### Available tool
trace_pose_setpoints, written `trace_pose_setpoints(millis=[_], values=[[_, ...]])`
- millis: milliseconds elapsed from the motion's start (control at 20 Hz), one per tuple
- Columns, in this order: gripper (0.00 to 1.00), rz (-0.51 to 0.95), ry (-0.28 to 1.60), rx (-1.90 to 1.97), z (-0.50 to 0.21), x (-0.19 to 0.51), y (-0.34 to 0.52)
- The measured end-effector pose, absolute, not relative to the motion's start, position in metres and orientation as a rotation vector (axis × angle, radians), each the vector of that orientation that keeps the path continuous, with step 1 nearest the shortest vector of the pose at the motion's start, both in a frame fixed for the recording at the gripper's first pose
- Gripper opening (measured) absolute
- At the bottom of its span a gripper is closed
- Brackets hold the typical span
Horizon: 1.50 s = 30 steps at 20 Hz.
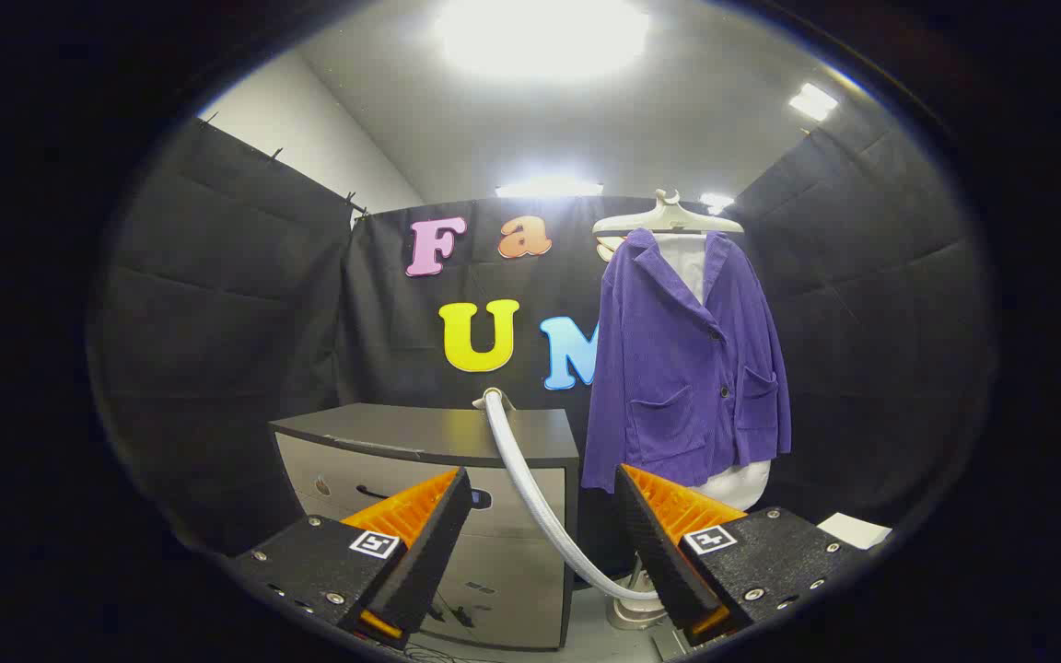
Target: Iron the clothes twice with a garment steamer, once on the left side and once on the right side.
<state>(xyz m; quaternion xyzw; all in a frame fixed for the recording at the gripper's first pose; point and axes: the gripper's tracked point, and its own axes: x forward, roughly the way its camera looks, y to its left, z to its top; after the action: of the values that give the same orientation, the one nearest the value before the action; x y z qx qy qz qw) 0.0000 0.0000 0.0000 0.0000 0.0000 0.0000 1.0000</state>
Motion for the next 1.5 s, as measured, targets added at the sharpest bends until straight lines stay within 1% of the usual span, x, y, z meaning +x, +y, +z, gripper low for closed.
trace_pose_setpoints(millis=[700, 950, 1100, 1200, 1500], values=[[0.96, 0.028, -0.006, 0.004, 0.002, -0.003, 0.004], [0.95, 0.043, -0.030, 0.034, 0.019, 0.001, 0.008], [0.96, 0.080, -0.046, 0.039, 0.039, 0.014, 0.014], [0.95, 0.132, -0.033, 0.050, 0.048, 0.028, 0.022], [0.95, 0.232, -0.035, 0.053, 0.097, 0.086, 0.033]])
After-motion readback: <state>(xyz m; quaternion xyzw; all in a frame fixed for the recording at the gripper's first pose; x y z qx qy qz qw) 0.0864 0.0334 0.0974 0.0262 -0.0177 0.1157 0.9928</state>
